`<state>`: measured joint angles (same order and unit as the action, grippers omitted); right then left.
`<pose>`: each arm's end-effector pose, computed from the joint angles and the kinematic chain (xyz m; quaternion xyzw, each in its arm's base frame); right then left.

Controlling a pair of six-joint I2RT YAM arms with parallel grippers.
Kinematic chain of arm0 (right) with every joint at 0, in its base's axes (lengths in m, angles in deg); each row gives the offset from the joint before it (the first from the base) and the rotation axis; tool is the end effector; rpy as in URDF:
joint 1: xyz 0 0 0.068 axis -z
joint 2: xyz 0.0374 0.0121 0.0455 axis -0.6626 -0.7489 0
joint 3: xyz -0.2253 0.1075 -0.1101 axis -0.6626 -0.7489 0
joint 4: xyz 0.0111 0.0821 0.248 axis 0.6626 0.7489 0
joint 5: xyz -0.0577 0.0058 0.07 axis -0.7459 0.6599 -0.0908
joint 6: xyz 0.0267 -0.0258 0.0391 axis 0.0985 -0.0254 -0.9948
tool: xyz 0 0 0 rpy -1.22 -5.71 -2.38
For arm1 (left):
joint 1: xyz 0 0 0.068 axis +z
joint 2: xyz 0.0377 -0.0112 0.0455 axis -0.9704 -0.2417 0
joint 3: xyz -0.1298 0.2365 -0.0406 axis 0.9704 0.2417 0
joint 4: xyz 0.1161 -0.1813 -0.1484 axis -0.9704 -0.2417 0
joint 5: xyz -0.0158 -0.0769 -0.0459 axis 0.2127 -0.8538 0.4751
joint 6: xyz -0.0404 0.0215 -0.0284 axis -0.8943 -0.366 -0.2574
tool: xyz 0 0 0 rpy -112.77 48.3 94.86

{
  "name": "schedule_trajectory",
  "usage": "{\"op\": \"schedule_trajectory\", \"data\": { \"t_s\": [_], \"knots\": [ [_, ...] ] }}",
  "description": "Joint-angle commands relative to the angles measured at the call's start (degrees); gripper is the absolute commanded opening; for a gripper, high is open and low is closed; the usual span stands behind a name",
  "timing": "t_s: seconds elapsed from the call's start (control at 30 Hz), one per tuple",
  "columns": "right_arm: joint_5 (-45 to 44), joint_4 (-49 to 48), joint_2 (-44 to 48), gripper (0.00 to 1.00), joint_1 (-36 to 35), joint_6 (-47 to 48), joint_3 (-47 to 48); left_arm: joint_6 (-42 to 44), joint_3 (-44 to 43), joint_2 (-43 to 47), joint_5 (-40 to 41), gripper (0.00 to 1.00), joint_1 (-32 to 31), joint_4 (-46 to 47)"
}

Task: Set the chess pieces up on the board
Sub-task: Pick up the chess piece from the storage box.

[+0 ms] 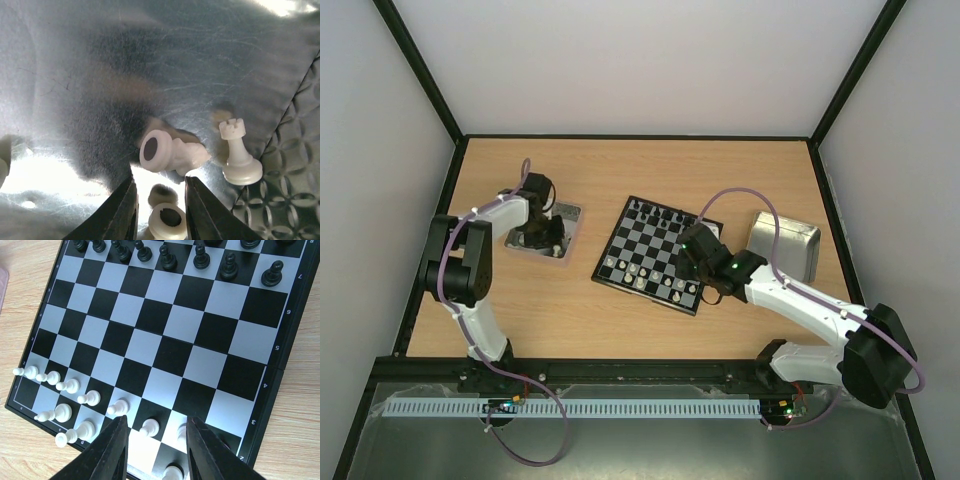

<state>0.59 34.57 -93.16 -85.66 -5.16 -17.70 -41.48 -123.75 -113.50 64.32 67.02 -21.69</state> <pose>0.1742 0.1674 0.2297 0.0056 0.9402 0.2247 0.2559 0.3407 -0.0593 0.1547 -0.0864 0.9826 -0.1094 0.1230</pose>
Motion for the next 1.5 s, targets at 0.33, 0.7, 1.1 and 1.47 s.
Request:
{"op": "schedule_trajectory", "data": {
  "t_s": [0.33,0.7,1.1,1.47],
  "knots": [
    [-2.26,-3.04,1.18,0.31,-0.19,-0.80,-1.71,-1.42,-4.08,-2.14,1.58,0.35,-0.15,0.19],
    [-3.20,-3.21,2.33,0.31,-0.22,-1.08,-2.58,-10.97,0.39,-0.64,1.98,0.31,-0.14,5.65],
    [-3.55,-3.45,2.68,0.31,-0.19,-1.39,-2.84,-14.30,1.55,-0.76,4.53,0.22,-0.15,8.09],
    [-3.30,-4.03,3.33,0.31,-0.22,-1.58,-2.67,-15.29,3.77,3.31,5.18,0.14,-0.15,10.77]
  ]
}}
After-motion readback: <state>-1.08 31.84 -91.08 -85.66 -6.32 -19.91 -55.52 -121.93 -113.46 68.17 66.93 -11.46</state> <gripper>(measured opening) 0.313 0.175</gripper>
